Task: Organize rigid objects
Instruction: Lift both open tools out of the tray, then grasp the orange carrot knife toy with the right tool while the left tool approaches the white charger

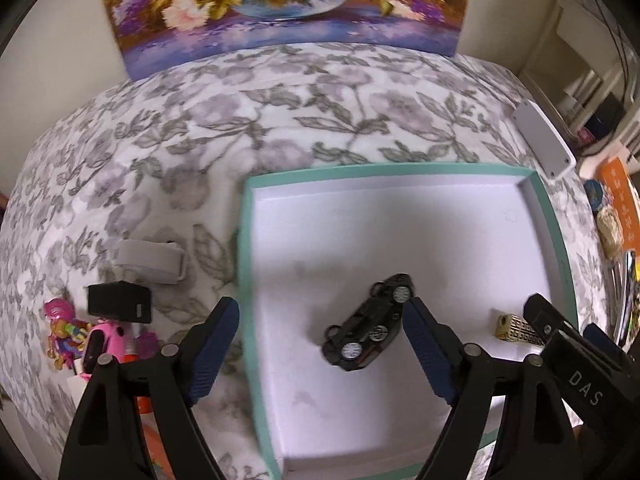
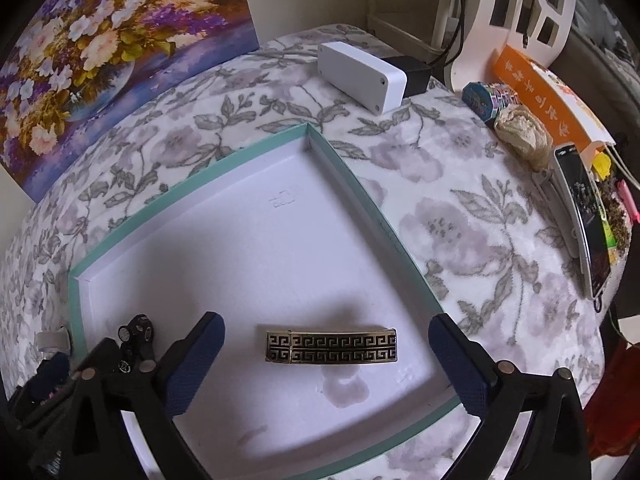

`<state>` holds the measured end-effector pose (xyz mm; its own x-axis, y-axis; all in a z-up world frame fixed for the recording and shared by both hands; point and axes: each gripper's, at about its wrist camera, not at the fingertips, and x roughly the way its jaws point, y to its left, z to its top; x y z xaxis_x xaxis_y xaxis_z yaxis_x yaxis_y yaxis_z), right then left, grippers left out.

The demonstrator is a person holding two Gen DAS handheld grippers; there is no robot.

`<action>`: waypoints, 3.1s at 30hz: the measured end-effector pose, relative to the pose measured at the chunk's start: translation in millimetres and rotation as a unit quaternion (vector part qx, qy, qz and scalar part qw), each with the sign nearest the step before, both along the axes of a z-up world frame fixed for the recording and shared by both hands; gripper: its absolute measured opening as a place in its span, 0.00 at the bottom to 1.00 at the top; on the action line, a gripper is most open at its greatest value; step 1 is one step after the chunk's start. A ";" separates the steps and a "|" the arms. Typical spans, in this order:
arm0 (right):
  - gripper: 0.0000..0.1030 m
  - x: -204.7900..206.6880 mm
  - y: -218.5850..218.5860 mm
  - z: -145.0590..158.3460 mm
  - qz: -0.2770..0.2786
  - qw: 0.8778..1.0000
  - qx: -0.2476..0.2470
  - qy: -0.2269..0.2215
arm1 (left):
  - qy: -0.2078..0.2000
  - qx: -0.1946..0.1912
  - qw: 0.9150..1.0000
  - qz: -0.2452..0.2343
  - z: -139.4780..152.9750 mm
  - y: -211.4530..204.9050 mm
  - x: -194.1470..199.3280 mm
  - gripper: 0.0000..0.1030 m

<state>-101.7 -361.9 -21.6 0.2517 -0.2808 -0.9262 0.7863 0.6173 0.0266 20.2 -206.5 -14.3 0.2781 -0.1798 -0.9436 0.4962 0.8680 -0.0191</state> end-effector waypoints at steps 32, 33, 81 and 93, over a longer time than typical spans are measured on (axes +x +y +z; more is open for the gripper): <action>1.00 25.5 121.6 48.3 0.146 0.988 0.009 -0.047 | -0.024 -0.030 0.989 0.141 61.0 158.7 28.6 0.90; 1.00 27.6 126.4 48.8 0.151 0.987 0.011 -0.048 | -0.024 -0.031 0.989 0.146 61.0 166.8 27.5 0.90; 1.00 102.1 311.6 -63.3 0.263 0.958 0.091 0.075 | 0.045 0.005 0.959 0.281 -23.7 320.6 28.1 0.90; 0.99 77.8 296.8 -62.3 0.254 0.957 0.106 0.095 | 0.049 -0.004 0.959 0.278 -25.6 319.7 27.6 0.90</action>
